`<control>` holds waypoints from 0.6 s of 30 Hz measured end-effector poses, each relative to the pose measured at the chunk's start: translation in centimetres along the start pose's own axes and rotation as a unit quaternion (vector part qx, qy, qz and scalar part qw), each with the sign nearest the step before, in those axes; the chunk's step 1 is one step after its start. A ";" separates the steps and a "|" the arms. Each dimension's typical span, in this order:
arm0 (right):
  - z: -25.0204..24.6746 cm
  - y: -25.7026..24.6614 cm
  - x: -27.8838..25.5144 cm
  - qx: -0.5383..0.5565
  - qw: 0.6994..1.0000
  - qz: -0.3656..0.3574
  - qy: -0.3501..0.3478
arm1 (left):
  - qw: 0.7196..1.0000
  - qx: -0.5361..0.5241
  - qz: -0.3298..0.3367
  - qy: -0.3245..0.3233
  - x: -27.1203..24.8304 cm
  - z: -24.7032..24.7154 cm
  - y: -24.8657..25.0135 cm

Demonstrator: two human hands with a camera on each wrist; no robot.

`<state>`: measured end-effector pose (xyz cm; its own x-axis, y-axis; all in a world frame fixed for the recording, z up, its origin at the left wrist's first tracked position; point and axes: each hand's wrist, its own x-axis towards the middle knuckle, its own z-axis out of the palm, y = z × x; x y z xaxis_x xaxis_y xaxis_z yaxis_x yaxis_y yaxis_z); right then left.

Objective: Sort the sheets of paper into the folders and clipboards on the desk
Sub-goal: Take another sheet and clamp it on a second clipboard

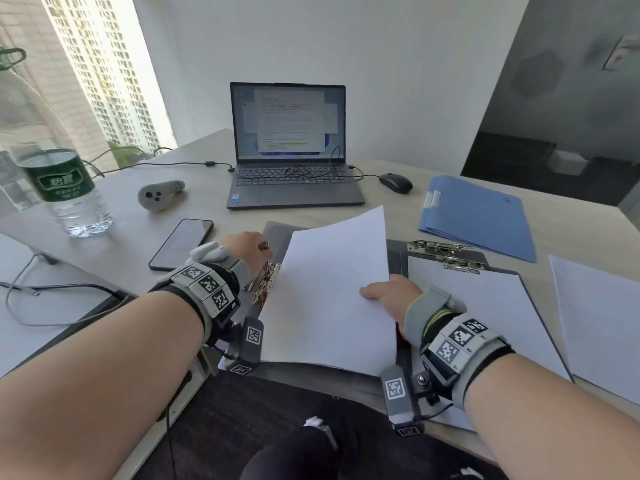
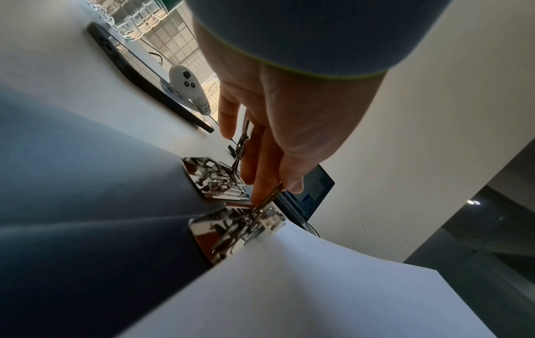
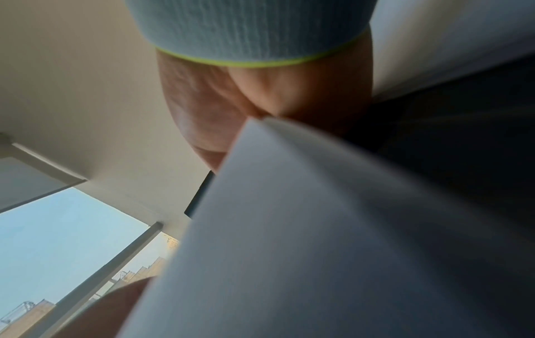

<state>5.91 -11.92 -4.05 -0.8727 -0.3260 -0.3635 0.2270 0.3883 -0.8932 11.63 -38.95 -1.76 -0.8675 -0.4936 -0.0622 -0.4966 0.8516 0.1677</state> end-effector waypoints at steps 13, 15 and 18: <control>1.0 -0.9 -0.6 -0.059 0.998 0.023 0.026 | 0.999 -0.007 0.014 0.034 -1.3 0.5 0.0; 0.9 -0.9 -0.7 -0.073 0.997 0.027 0.027 | 0.999 -0.006 0.015 0.031 -1.3 0.6 -0.2; 0.6 -0.4 -0.4 -0.073 0.997 0.010 0.022 | 0.999 -0.011 0.017 0.042 -1.2 0.8 -0.4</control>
<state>6.49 -12.46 -3.72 -0.8874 -0.2809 -0.3656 0.1810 0.5170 -0.8366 12.86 -38.50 -2.55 -0.8778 -0.4784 0.0257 -0.4656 0.8644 0.1896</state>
